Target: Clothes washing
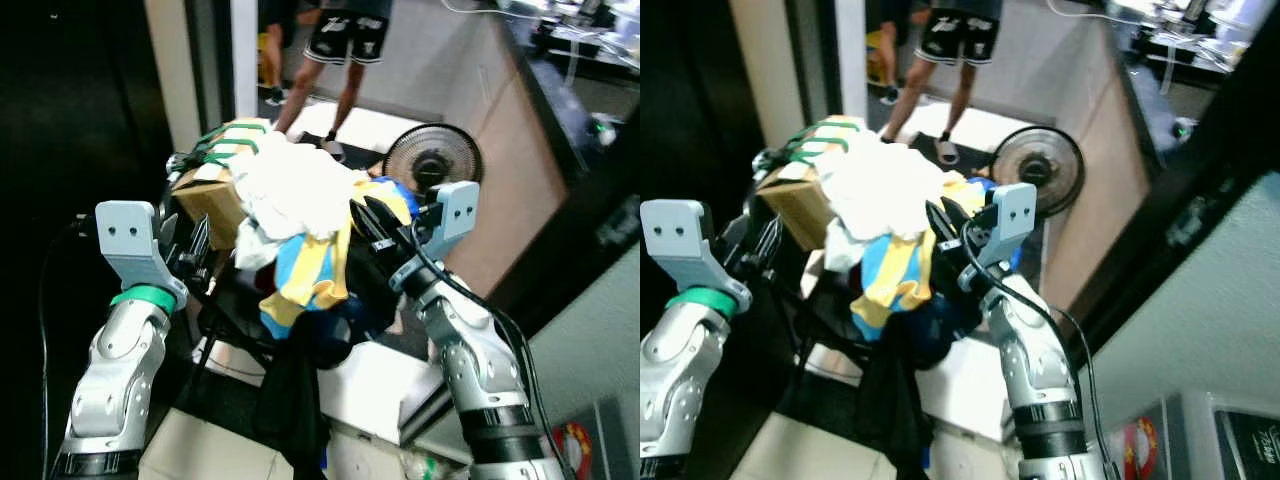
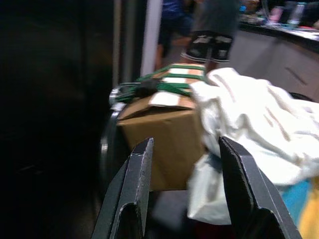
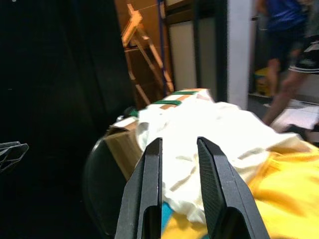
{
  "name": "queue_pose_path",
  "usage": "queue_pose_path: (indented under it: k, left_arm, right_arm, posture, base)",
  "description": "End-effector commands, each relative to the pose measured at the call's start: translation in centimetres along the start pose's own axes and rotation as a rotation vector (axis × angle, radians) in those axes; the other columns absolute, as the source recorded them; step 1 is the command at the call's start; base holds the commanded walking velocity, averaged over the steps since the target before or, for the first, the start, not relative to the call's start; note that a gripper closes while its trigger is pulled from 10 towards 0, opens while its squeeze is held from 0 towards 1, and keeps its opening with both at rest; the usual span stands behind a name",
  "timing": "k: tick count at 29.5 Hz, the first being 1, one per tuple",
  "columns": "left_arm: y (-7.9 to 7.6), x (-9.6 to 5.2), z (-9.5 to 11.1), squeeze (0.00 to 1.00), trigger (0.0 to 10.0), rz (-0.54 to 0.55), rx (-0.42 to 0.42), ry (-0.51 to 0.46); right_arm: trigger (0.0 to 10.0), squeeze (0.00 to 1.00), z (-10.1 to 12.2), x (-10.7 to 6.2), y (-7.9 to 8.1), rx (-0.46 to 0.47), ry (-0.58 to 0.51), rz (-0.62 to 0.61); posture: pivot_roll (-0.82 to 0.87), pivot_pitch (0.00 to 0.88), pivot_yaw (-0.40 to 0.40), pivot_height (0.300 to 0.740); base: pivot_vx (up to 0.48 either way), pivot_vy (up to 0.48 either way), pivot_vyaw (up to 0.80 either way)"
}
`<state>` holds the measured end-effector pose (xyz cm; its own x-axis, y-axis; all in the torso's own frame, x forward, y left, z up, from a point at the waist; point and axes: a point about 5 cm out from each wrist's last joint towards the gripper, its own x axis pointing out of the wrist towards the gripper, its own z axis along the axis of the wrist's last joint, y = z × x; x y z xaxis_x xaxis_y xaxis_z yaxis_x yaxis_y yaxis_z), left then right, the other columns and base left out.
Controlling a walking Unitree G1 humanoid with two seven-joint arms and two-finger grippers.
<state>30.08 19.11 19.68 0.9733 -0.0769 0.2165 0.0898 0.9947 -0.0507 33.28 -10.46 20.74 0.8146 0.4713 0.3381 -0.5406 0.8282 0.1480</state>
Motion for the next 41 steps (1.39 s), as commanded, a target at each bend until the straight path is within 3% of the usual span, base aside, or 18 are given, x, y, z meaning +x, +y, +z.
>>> queue_pose_path:
  k: [1,23,36,39,40,41]
  left_arm:
    - [-0.3,-0.2,-0.3,0.00,10.0,-0.014,-0.005,0.015]
    - [-0.3,-0.1,-0.2,0.00,10.0,-0.021,-0.002,0.014]
    - [0.2,-0.5,-0.2,0.00,10.0,-0.022,-0.004,0.013]
    - [0.3,-0.6,-0.1,0.00,10.0,-0.019,0.000,0.011]
    - [0.4,-0.6,-0.2,0.00,10.0,-0.018,0.002,0.011]
    - [0.5,-0.7,-0.2,0.00,10.0,-0.017,0.004,0.011]
  right_arm:
    - [10.0,0.00,0.1,-0.2,-0.3,-0.010,0.006,-0.006]
    - [10.0,0.00,0.1,-0.2,-0.4,0.016,-0.004,-0.013]
    - [10.0,0.00,0.0,-0.2,-1.0,0.020,-0.011,-0.068]
    - [10.0,0.00,-0.6,-0.3,-1.9,-0.006,0.040,-0.127]
    - [10.0,0.70,-0.8,-0.3,-2.3,-0.015,0.055,-0.155]
    - [10.0,0.70,-0.9,-0.3,-2.7,-0.019,0.063,-0.173]
  posture:
    - [0.08,0.000,-0.054,0.740]
    - [0.08,0.000,-0.052,0.740]
    - [0.08,0.000,-0.060,0.740]
    - [0.09,0.000,-0.066,0.740]
    - [0.09,0.000,-0.067,0.740]
    - [0.09,0.000,-0.067,0.740]
  base:
    - [0.307,0.000,0.71]
    - [0.310,0.000,0.00]
    - [0.000,0.000,0.00]
    - [0.000,0.000,0.00]
    - [0.000,0.000,0.00]
    - [0.000,0.000,0.00]
